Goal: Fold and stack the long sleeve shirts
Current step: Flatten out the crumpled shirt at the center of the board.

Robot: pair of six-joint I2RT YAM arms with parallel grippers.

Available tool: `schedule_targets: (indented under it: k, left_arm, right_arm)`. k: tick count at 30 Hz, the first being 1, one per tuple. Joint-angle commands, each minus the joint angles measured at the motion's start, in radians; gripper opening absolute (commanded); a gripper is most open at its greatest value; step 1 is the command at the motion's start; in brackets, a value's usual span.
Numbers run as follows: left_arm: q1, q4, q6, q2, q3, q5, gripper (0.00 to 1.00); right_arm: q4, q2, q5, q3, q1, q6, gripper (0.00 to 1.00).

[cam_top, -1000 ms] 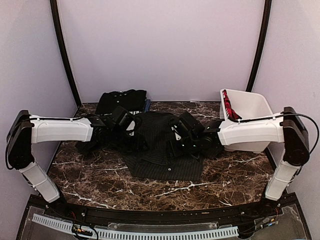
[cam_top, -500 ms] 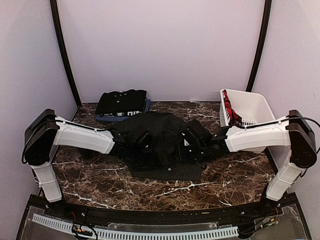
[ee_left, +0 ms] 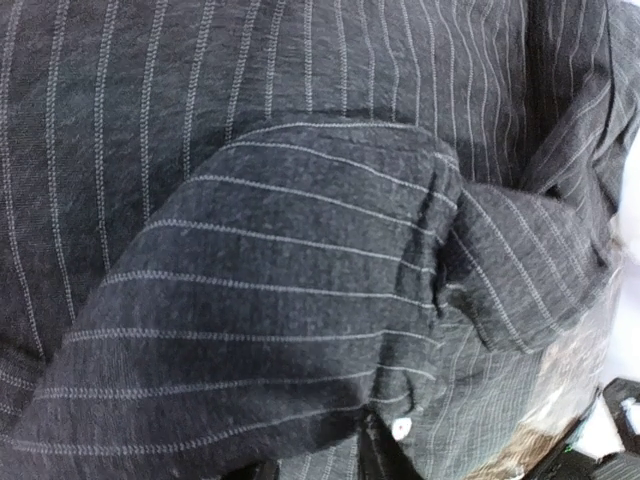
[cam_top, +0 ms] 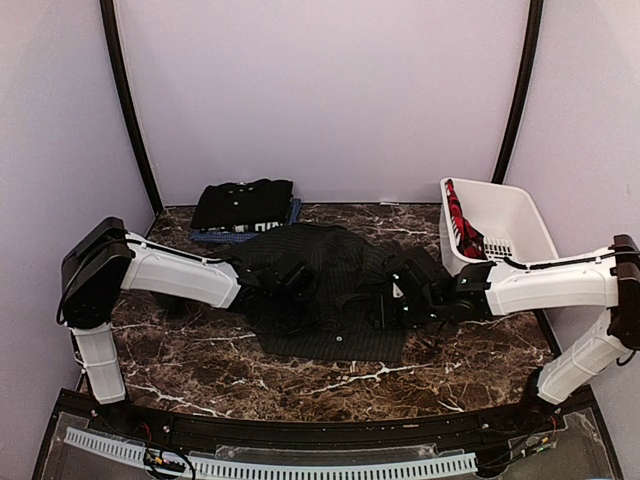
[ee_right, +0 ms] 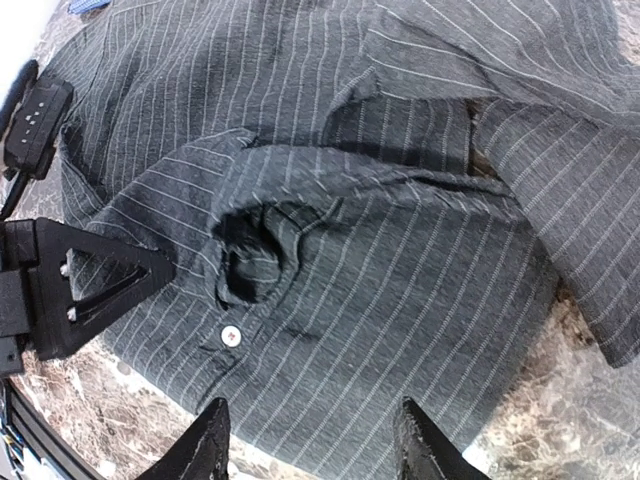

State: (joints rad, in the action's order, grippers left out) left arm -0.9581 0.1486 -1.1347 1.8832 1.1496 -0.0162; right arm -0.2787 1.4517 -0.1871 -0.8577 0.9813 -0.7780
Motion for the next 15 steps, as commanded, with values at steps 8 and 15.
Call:
schedule_targets:
  k: [8,15]
  left_arm:
    - [-0.031,0.044,0.007,-0.150,-0.006,0.076,0.00]
    - [-0.065,0.052,0.016,-0.411,-0.263,0.245,0.00]
  right_arm:
    - [0.009,-0.110,-0.045,0.034,0.000,0.049,0.49]
    - [-0.055,-0.160,-0.022,0.016,0.002,0.108,0.49]
